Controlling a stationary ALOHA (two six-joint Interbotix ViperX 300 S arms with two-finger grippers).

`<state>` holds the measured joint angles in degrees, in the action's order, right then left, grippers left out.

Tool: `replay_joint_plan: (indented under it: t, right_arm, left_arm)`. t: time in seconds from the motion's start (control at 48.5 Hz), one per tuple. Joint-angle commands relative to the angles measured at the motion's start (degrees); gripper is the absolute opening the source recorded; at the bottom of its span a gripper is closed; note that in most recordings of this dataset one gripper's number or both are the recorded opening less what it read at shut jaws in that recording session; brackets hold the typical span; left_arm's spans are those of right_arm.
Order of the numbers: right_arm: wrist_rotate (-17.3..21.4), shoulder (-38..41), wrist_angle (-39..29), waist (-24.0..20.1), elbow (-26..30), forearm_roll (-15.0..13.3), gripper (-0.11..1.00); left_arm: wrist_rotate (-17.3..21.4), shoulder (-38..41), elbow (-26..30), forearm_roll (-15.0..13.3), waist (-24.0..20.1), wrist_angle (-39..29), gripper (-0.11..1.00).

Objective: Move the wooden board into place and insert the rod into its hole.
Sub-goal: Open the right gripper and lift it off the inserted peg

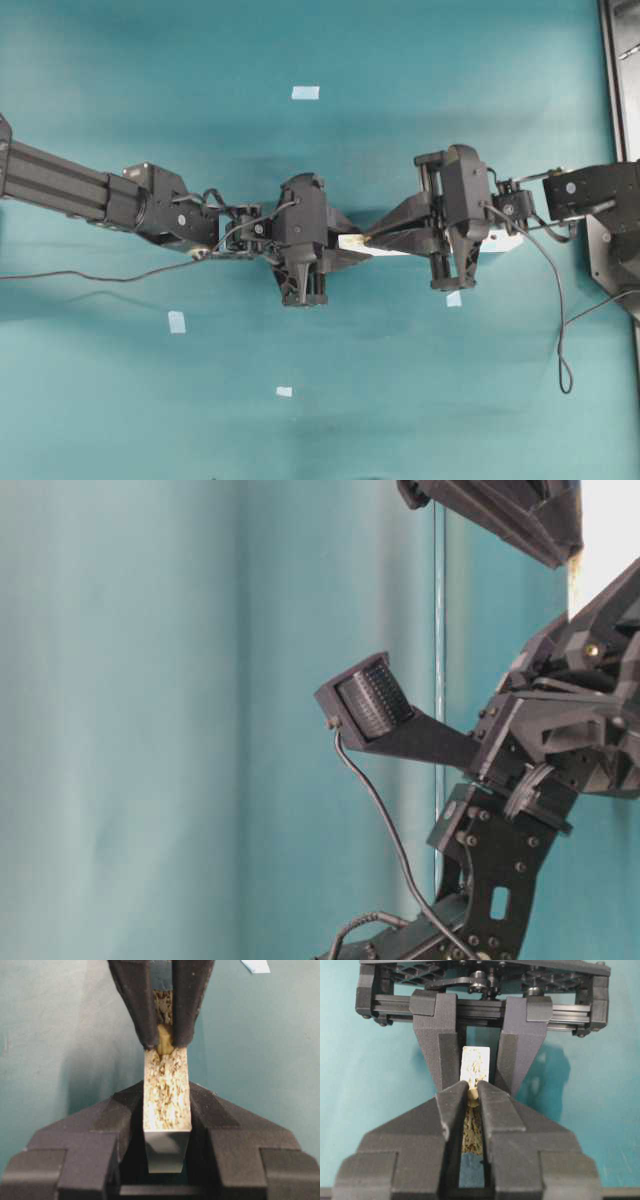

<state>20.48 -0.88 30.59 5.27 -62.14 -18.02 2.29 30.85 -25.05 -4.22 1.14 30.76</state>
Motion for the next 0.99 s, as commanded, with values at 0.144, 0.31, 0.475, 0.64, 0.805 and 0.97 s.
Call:
replay_joint_plan:
  t: [0.144,0.31,0.475,0.64,0.805,0.97]
  right_arm:
    - [0.8,-0.6,-5.3,-1.1,1.1,-0.2,0.09]
    - [0.7,-1.4,-6.2,-1.1,1.9,-0.2,0.14]
    - [0.6,-4.0,-8.4,-1.1,2.5,-0.2,0.57]
    - [0.4,-8.6,-11.5,-1.1,2.5,-0.3,0.86]
    - [0.4,-13.3,-14.2,-1.1,2.3,-0.3,0.86]
    - [0.5,-15.2,-16.0,-1.1,1.7,-0.3,0.86]
  left_arm:
    - [-0.2,-1.0,0.6,0.2,0.1,-0.3,0.21]
    - [-0.2,-0.9,0.6,0.2,0.1,-1.1,0.21]
    - [-0.2,-0.9,0.6,0.1,0.1,-1.3,0.21]
    - [-0.2,-0.8,0.5,0.2,0.1,-1.3,0.21]
    - [-0.2,-0.6,0.3,0.2,0.1,-1.4,0.21]
    - [-0.1,-0.6,0.2,0.2,0.1,-1.3,0.21]
